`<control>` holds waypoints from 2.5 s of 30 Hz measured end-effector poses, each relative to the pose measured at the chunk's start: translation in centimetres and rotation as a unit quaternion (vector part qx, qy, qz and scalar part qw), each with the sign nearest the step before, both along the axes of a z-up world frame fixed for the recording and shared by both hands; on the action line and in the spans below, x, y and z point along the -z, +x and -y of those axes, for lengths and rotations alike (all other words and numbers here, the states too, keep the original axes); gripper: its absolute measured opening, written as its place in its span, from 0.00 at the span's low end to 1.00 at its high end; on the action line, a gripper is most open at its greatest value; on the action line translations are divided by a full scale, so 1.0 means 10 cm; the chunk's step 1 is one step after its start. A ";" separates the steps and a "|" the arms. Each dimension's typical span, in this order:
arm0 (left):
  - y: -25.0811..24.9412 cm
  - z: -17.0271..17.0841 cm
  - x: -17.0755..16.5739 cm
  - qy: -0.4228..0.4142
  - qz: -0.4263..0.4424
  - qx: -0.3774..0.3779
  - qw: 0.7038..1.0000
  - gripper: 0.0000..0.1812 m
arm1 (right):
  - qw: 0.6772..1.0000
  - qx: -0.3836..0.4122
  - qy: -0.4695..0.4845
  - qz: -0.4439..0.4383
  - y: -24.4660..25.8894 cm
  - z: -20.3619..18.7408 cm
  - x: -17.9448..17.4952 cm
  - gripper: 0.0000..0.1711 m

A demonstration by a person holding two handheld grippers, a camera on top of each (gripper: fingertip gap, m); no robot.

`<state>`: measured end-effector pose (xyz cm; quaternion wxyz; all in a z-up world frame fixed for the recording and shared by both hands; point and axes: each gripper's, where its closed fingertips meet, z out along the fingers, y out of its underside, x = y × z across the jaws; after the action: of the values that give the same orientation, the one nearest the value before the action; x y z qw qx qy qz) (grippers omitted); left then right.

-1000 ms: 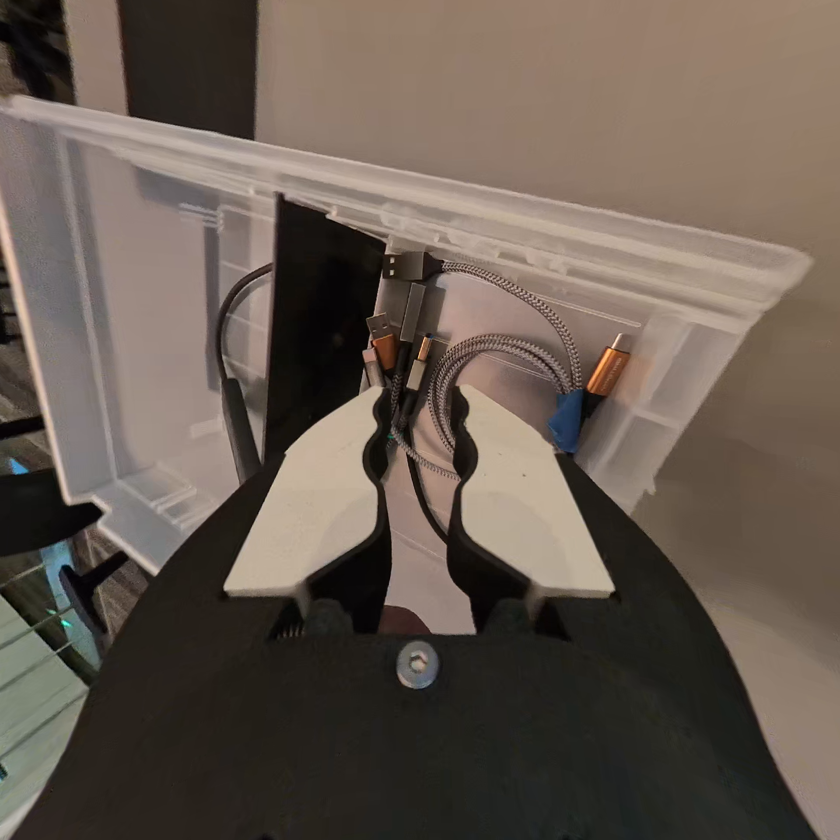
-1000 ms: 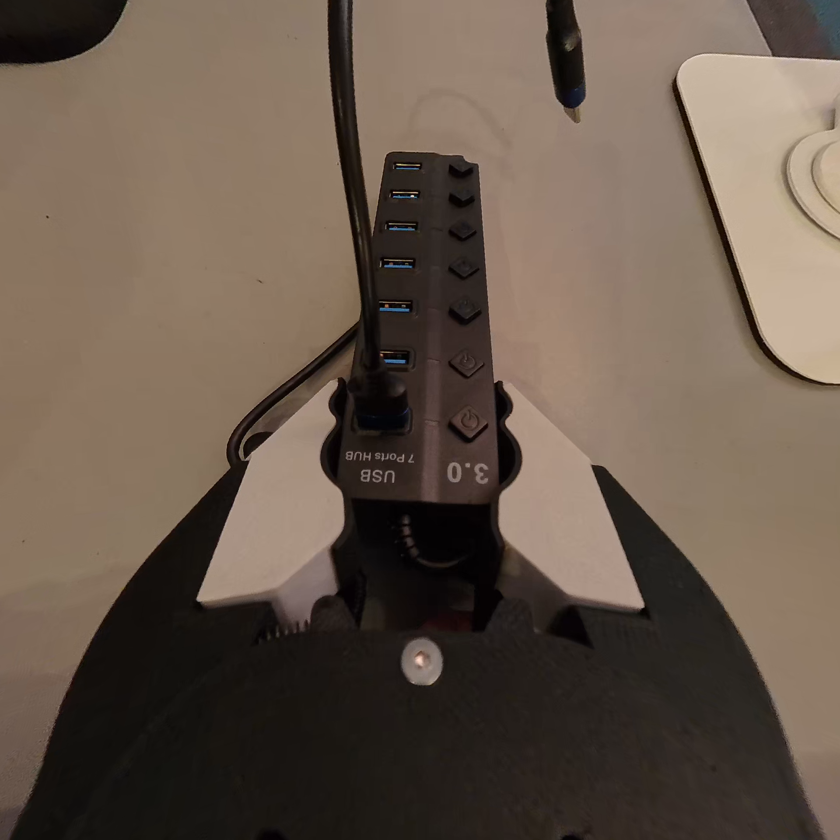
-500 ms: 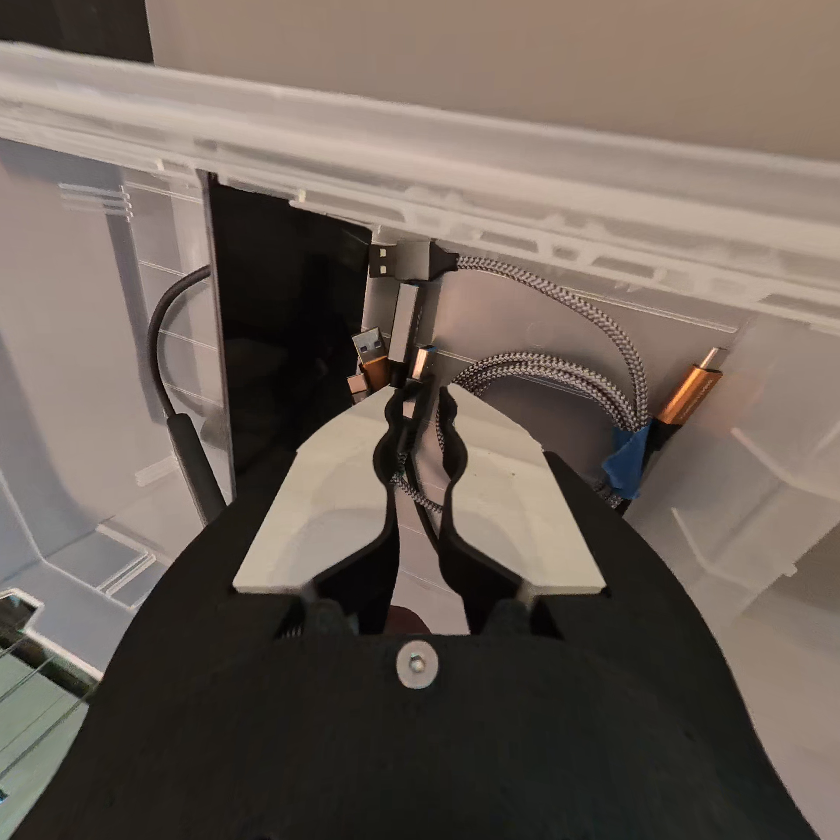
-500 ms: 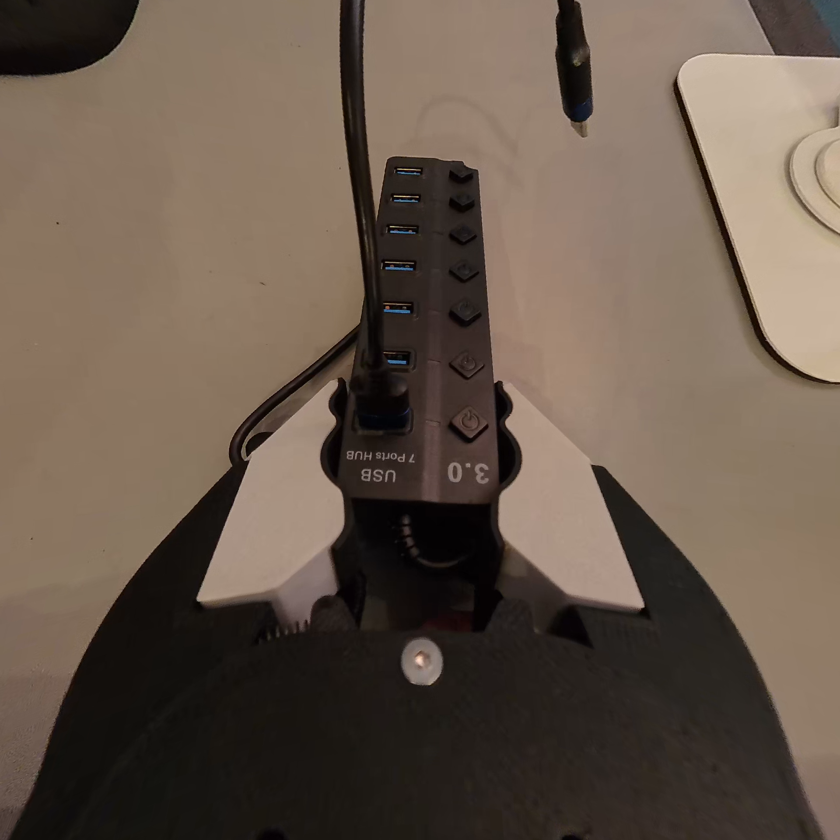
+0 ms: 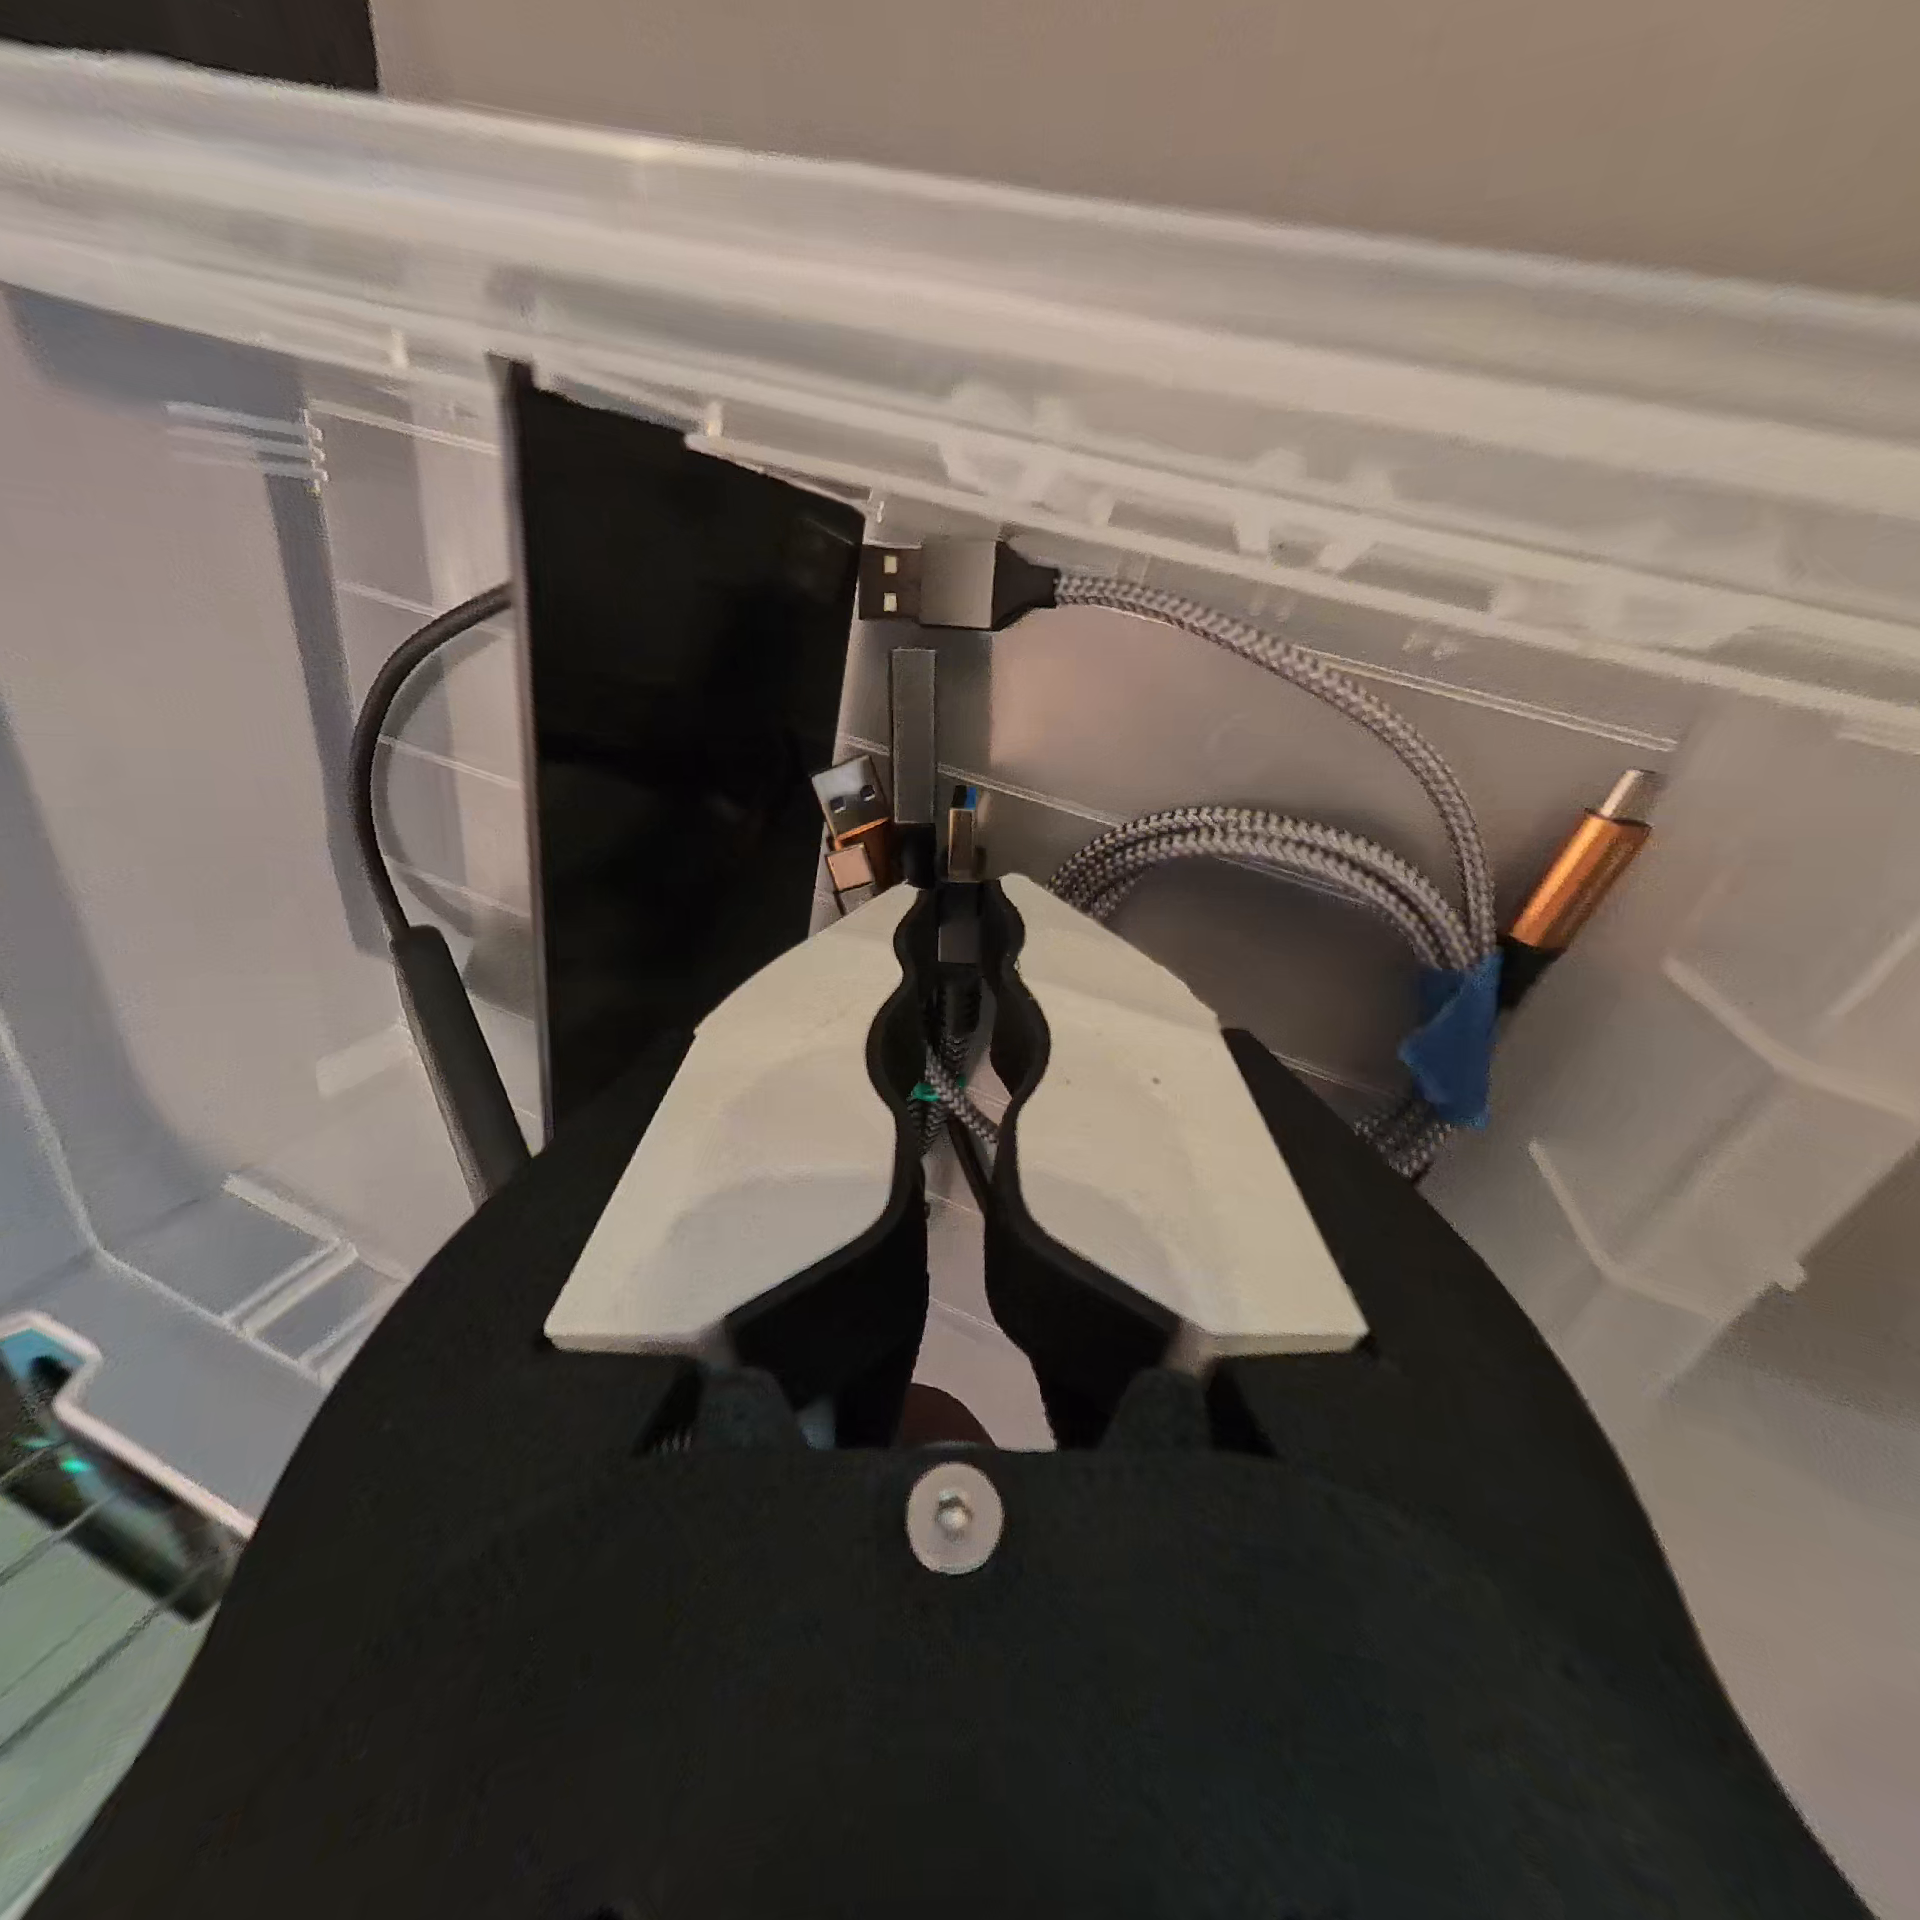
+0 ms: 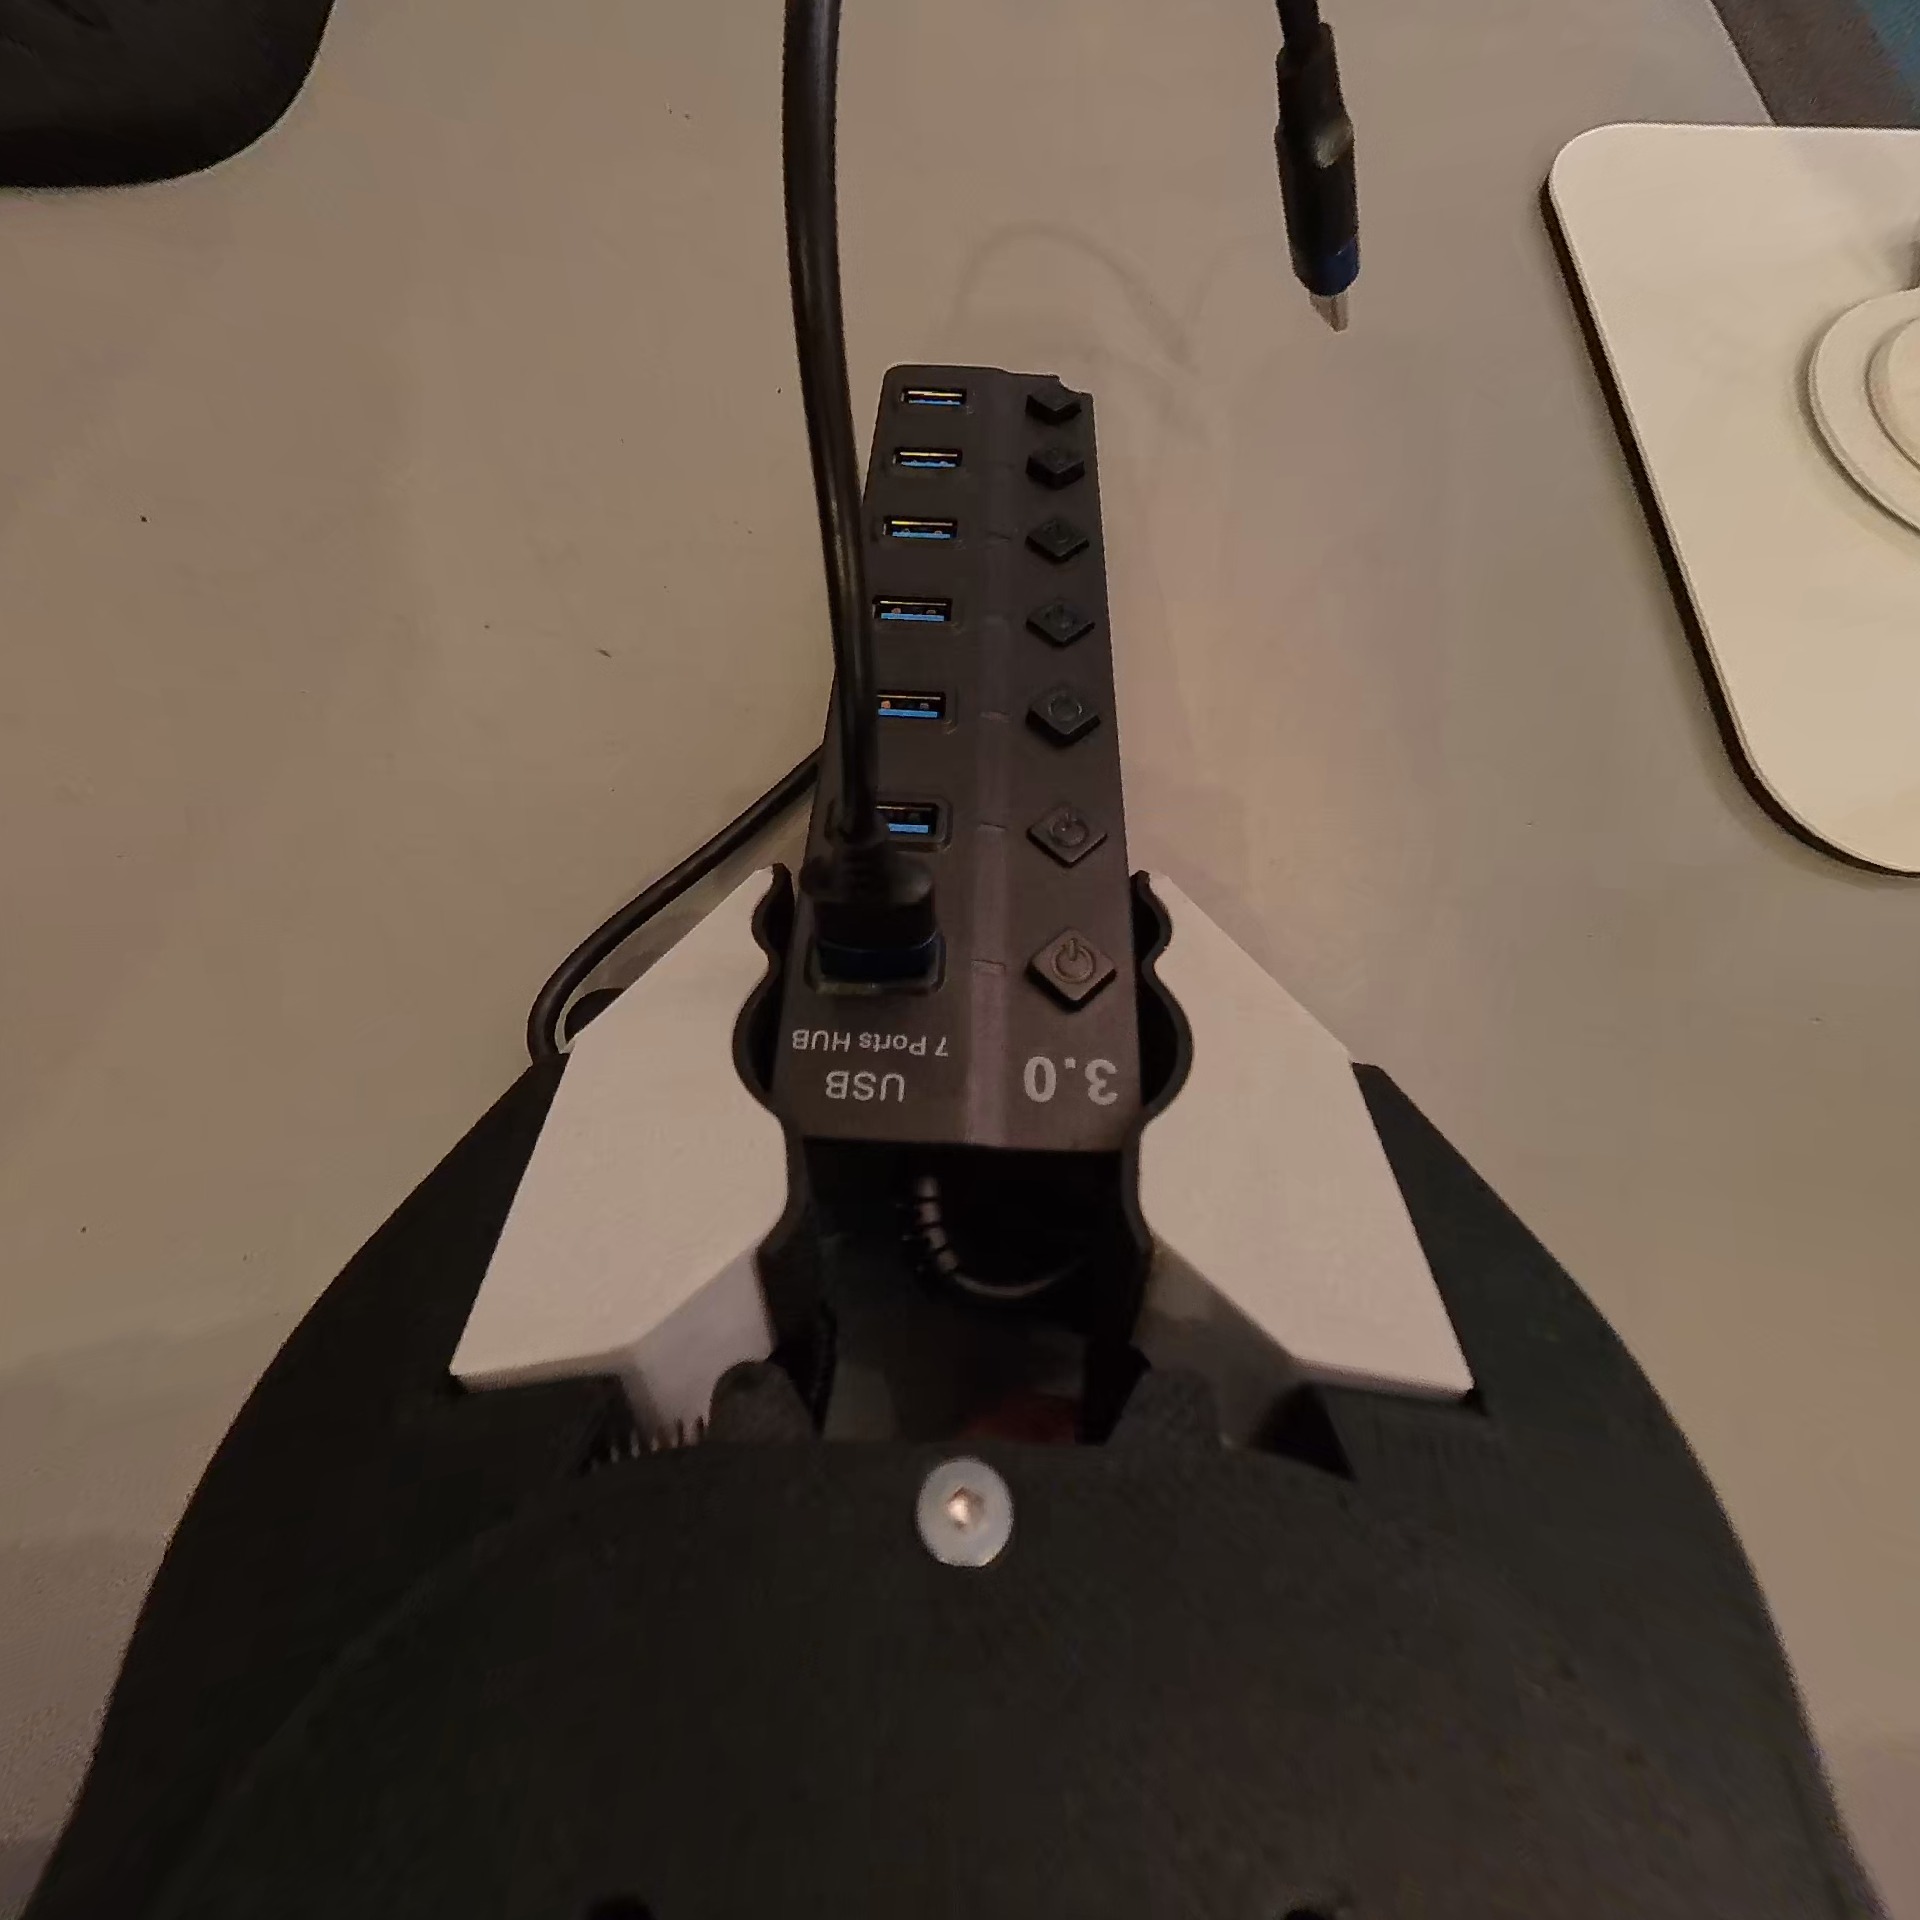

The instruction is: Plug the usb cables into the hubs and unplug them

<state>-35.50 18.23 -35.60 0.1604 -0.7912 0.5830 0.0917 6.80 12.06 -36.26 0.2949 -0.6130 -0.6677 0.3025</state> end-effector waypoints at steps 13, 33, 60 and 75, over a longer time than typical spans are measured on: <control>0.16 0.14 -1.26 0.040 0.333 -0.058 0.940 0.04 | 1.000 -0.001 -0.005 -0.002 0.00 0.00 -0.01 0.37; 0.15 0.27 -1.42 0.095 0.320 -0.102 0.937 0.04 | 1.000 0.018 0.005 -0.025 0.02 -0.03 -0.12 0.36; 0.10 0.45 -0.21 0.025 0.193 -0.175 0.965 0.06 | 0.940 0.215 0.198 -0.175 0.98 -0.77 -3.02 0.36; 0.09 0.44 -0.21 0.026 0.193 -0.176 0.965 0.05 | 0.863 0.395 0.307 -0.072 2.47 -1.77 -3.56 0.37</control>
<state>-34.61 13.85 -33.51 0.2721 -0.8794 0.3900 -0.0205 31.46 29.80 -0.68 0.6102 -0.6806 -0.4052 -0.0166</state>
